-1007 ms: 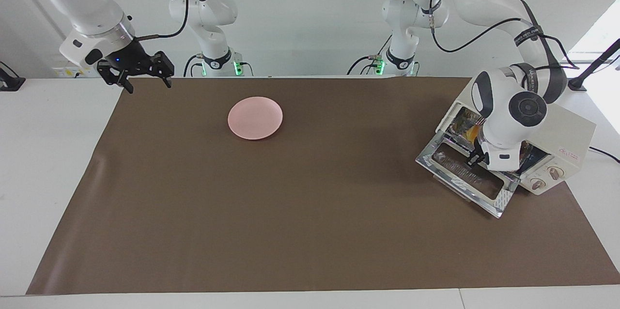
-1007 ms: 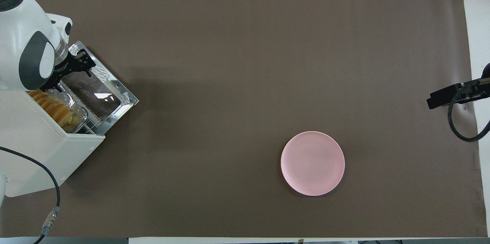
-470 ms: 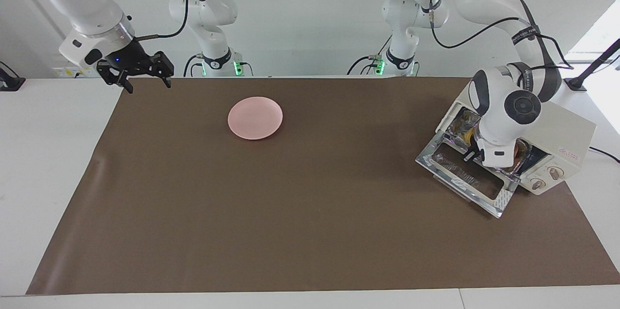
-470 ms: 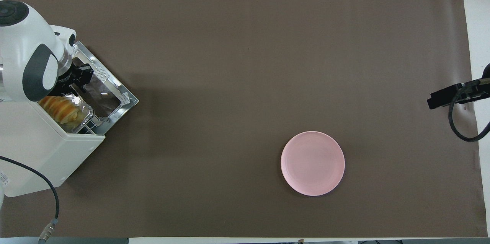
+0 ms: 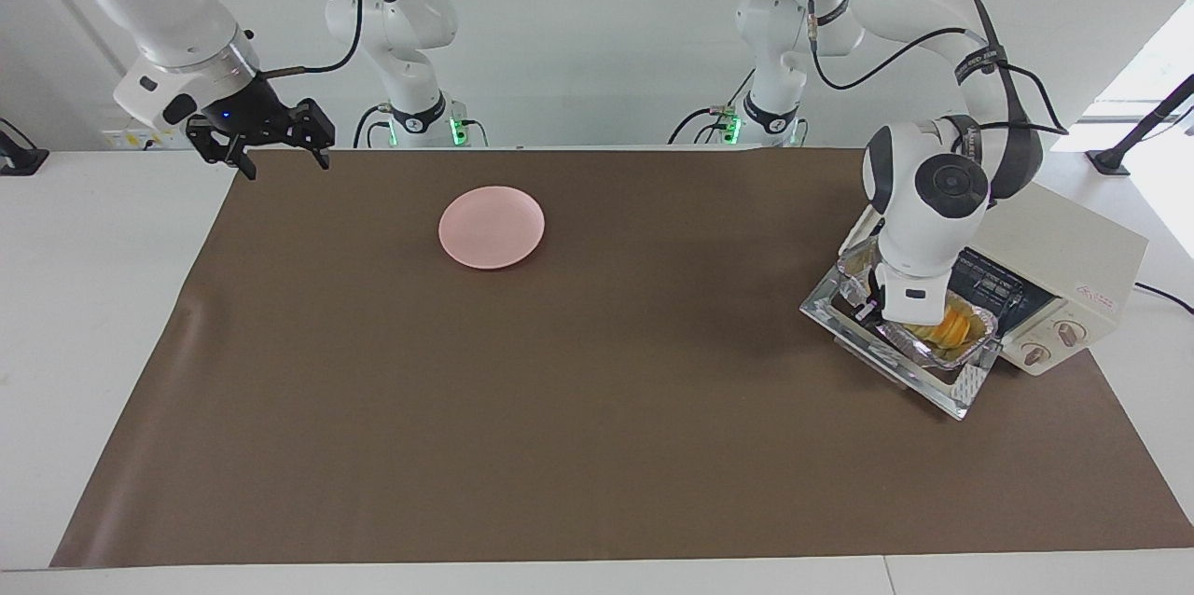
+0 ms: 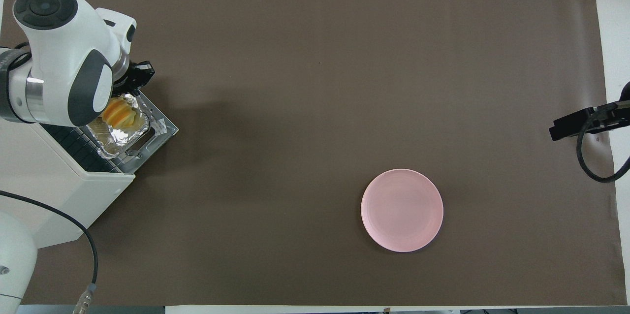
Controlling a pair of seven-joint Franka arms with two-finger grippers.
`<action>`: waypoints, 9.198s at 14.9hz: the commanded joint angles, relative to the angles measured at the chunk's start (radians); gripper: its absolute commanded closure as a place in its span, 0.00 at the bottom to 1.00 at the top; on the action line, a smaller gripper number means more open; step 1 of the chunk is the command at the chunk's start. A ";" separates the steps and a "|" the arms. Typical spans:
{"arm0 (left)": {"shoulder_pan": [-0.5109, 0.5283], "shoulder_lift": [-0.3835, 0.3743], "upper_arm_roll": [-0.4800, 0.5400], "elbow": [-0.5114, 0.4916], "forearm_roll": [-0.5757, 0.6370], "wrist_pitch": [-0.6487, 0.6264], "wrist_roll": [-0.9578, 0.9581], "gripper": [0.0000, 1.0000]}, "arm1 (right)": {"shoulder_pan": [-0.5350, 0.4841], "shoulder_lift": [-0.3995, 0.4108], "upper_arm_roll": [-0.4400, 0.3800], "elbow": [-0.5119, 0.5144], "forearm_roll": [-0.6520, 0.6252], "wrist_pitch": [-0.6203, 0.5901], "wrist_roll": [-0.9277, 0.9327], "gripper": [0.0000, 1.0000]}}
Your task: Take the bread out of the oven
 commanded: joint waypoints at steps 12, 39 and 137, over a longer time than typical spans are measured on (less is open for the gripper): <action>-0.433 0.276 -0.147 0.298 -0.036 -0.022 -0.100 1.00 | -0.007 -0.015 0.006 -0.008 0.015 -0.003 -0.006 0.00; 0.135 -0.159 -0.015 0.210 -0.171 -0.560 0.362 0.00 | 0.441 0.313 0.026 0.006 0.017 0.411 0.495 0.00; 0.282 -0.341 -0.177 0.017 -0.097 -0.499 0.569 0.00 | 0.231 0.649 0.012 0.169 -0.032 0.555 0.520 1.00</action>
